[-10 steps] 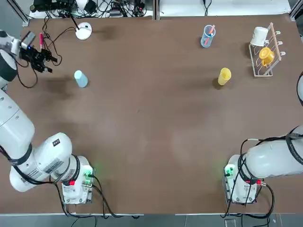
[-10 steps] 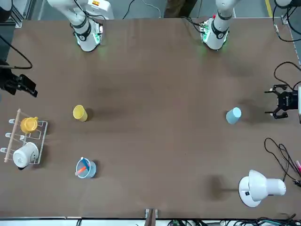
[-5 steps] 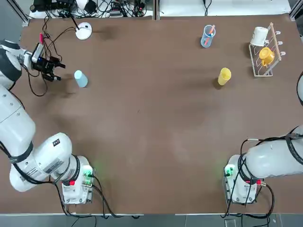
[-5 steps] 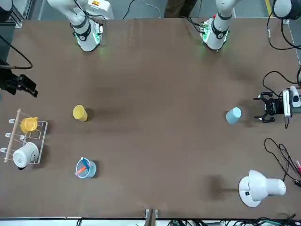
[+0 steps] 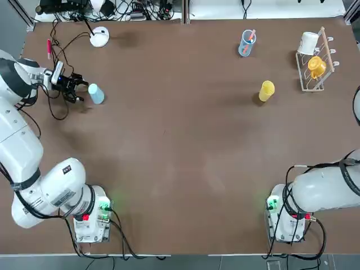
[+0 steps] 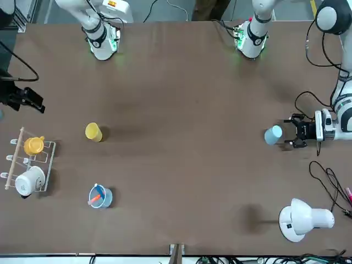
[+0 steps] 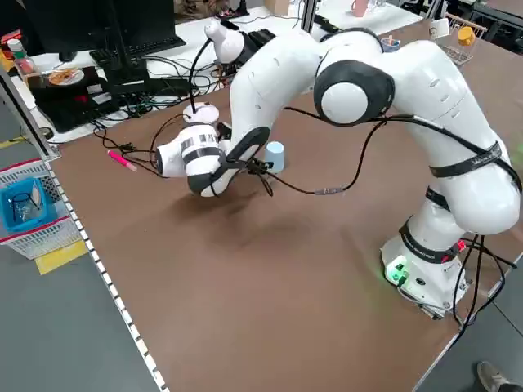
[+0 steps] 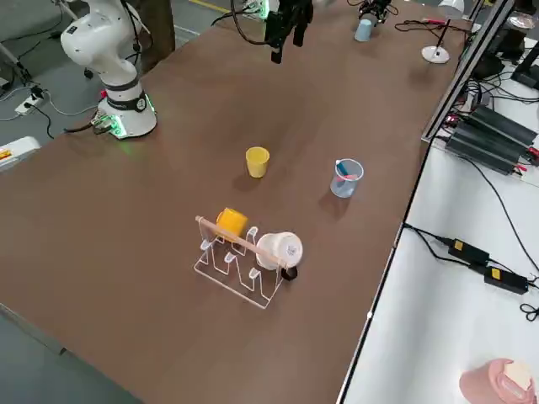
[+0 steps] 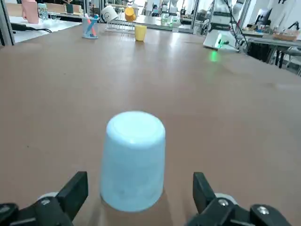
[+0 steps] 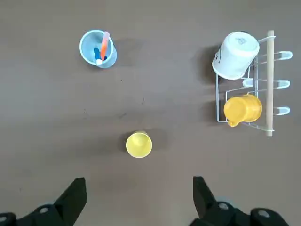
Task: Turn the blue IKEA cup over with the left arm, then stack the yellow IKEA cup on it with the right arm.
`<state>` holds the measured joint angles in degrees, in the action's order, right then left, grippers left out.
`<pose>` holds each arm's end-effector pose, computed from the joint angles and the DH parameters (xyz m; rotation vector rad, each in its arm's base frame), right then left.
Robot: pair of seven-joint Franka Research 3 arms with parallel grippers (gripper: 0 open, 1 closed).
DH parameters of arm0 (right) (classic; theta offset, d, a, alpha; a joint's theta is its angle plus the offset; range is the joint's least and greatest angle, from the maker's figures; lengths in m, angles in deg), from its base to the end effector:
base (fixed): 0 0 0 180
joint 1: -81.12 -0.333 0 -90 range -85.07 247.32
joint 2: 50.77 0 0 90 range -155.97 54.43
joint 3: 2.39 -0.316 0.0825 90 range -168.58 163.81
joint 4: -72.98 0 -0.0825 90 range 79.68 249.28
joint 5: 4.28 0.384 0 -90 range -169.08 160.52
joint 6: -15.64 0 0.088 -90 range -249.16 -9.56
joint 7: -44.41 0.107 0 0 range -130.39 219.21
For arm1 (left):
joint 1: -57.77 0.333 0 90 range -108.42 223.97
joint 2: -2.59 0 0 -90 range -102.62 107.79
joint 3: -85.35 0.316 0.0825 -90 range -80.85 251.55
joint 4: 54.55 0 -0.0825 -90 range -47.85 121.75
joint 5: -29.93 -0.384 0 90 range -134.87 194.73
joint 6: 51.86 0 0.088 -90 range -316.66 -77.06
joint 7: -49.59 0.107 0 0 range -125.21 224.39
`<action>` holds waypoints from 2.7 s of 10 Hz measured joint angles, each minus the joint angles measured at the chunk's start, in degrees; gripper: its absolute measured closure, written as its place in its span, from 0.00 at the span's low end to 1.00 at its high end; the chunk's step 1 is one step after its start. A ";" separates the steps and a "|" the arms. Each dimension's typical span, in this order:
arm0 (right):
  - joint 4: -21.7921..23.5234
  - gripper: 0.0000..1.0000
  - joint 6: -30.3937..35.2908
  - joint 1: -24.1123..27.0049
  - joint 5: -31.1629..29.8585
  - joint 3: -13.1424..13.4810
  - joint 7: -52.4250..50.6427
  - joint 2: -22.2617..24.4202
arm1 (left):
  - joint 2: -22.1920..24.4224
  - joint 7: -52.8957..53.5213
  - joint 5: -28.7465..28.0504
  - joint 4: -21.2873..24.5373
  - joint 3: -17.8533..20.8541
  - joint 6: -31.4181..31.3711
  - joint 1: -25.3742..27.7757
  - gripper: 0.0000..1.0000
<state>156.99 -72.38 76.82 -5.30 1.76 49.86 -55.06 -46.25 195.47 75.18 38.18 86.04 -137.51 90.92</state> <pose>0.5747 0.0013 0.6285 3.1148 -0.1448 -0.0055 0.5286 0.2570 0.1166 1.4565 -1.4731 0.8640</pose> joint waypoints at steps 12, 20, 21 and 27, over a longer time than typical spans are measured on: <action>28.98 0.00 -21.34 0.07 -0.08 -0.37 -2.29 9.10 | -2.98 1.70 3.99 0.10 -3.49 -2.94 -0.31 0.02; 38.79 0.00 -25.64 0.07 -2.10 -2.63 -2.62 9.12 | -4.82 1.71 3.99 1.51 -6.54 -3.41 -0.38 0.04; 38.81 0.00 -25.45 0.08 -2.20 -2.64 -2.62 9.12 | -4.83 1.72 3.99 1.86 -6.75 -3.42 -0.51 0.05; 40.24 0.00 -28.89 1.73 -2.35 -2.54 -2.63 8.35 | -4.69 2.62 3.99 1.65 -8.00 -3.67 -1.01 0.34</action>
<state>197.23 -101.27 78.55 -7.65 -0.77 47.23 -46.71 -50.93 198.09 79.17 39.82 78.03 -141.18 89.91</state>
